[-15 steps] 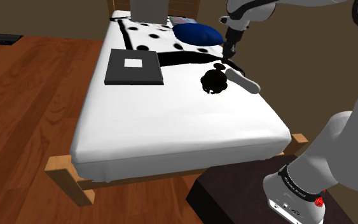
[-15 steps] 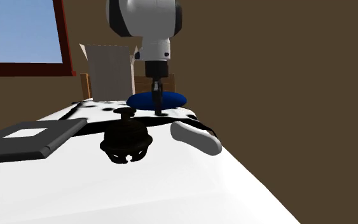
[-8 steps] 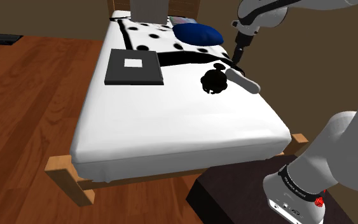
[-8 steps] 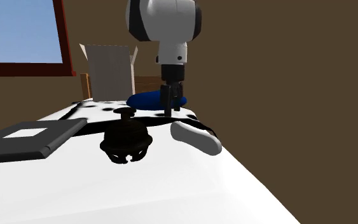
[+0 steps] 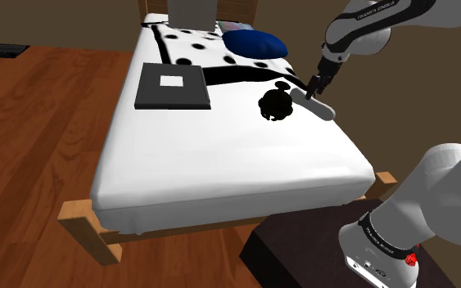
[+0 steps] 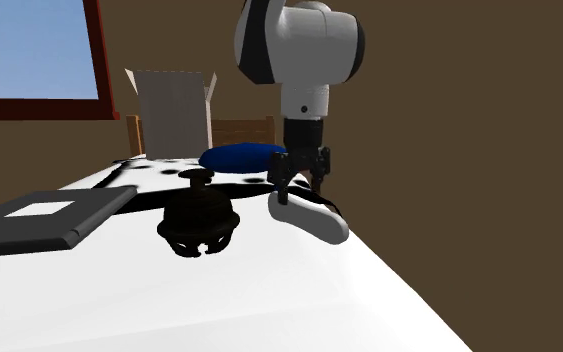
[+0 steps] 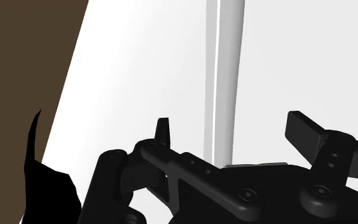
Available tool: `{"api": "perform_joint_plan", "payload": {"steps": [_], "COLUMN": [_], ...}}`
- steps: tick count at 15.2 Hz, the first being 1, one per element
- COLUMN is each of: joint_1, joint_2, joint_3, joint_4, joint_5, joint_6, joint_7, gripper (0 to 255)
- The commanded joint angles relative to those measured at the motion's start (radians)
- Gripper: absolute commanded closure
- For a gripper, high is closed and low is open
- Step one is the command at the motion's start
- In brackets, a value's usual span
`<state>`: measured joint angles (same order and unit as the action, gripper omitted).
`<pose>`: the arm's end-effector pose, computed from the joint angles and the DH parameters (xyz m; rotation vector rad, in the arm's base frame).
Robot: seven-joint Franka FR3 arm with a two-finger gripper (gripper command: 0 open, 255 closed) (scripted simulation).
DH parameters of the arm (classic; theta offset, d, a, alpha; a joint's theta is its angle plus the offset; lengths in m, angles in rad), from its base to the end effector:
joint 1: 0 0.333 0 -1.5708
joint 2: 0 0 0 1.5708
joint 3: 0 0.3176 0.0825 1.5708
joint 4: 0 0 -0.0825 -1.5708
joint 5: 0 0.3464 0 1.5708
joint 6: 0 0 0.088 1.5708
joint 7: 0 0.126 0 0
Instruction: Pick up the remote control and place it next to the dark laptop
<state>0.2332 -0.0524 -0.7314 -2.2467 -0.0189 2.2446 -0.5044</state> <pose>0.4294 -0.2365 0.3912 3.1405 0.0279 0.0662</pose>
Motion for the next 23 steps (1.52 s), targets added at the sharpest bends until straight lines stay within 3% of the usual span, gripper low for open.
{"api": "perform_joint_plan", "payload": {"steps": [1,5,13,14,23], "joint_1": [-0.001,-0.001,-0.001,-0.001,-0.001], "joint_2": [0.016,0.055,0.055,0.055,0.055], "joint_3": [-0.003,-0.006,-0.006,-0.006,-0.006], "joint_4": [-0.015,-0.033,-0.033,-0.033,-0.033], "joint_5": [0.014,0.05,0.049,0.049,0.05], "joint_6": [0.028,0.075,0.075,0.075,0.075], "joint_7": [0.001,-0.025,-0.025,-0.025,-0.025], "gripper": [0,0,0,255,255]}}
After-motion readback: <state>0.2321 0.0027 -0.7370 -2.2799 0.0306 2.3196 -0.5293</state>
